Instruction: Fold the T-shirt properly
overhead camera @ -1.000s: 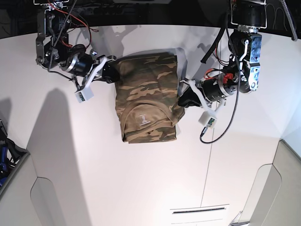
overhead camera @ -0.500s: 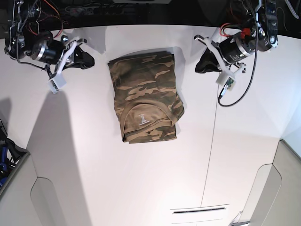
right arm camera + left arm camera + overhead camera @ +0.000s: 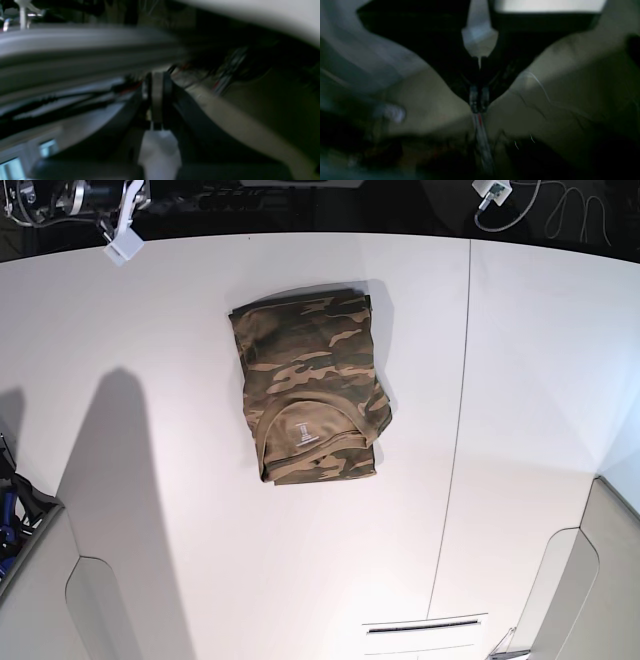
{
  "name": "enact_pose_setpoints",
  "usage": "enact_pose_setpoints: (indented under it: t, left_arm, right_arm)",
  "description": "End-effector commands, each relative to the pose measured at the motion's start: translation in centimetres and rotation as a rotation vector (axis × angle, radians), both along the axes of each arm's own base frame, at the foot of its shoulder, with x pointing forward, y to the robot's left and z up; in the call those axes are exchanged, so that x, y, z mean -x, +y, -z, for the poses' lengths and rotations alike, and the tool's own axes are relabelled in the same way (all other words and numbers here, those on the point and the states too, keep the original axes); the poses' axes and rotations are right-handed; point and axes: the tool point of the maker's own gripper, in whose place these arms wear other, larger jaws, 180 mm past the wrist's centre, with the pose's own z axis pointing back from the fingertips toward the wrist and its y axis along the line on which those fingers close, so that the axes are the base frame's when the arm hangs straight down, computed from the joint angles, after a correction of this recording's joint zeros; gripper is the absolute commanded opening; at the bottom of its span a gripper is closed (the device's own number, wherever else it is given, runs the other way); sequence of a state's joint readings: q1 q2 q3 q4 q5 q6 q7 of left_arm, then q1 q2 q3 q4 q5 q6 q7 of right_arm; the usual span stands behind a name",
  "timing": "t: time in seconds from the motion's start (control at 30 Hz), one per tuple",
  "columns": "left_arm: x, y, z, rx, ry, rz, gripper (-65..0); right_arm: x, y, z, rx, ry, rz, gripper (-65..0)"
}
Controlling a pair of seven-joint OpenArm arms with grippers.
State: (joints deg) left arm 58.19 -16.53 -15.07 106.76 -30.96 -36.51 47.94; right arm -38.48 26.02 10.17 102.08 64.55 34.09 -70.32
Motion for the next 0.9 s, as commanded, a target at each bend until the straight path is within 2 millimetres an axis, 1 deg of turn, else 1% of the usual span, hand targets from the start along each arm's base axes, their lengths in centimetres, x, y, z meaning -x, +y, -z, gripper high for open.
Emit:
enact_pose_setpoints:
  t: [0.0,0.1,0.17,0.23,0.37,0.47,0.57,0.63,0.7,0.77,0.87]
  left_arm:
    - [1.5,0.3,0.2,0.008,0.037,-0.002,-65.0]
    - [5.0,1.5,2.3,0.002,0.141,-0.060,-65.0]
    - [5.8,2.2,3.6,0.008,0.135,-0.113,-65.0]
    - [6.2,2.1,5.2,0.023,0.139,-0.142,-65.0]
    - [7.5,0.4,8.0,0.064,0.248,-0.123,-65.0]
    - [7.7,-1.7,9.6,0.106,0.300,-0.085,-65.0]
    - [7.4,-3.9,11.4,0.111,0.348,-0.084,-65.0]
    - [7.8,-5.1,12.7,0.068,0.412,-0.071,-65.0]
    - [8.3,-5.7,13.8,0.002,0.468,-0.047,-65.0]
    - [8.7,-5.9,14.6,-0.050,0.495,-0.033,-65.0]
    - [7.7,-6.2,15.3,-0.064,0.482,-0.014,-65.0]
  right_arm:
    - [1.0,0.1,-0.2,-0.015,0.024,-0.002,-65.0]
    - [4.7,0.5,0.9,-0.015,0.134,-0.012,-65.0]
    - [7.0,0.6,2.2,0.011,0.195,-0.039,-65.0]
    - [9.2,0.3,4.1,0.070,0.243,-0.087,-65.0]
    - [13.1,-0.8,8.1,0.207,0.244,-0.192,-65.0]
    - [15.3,-2.6,10.7,0.341,0.276,-0.324,-65.0]
    - [15.7,-5.2,13.2,0.499,0.335,-0.353,-65.0]
    - [15.3,-7.3,14.5,0.602,0.366,-0.344,-65.0]
    - [15.2,-9.2,15.2,0.681,0.423,-0.349,-65.0]
    - [14.8,-9.9,15.8,0.710,0.464,-0.333,-65.0]
    - [14.0,-10.0,16.5,0.723,0.478,-0.309,-65.0]
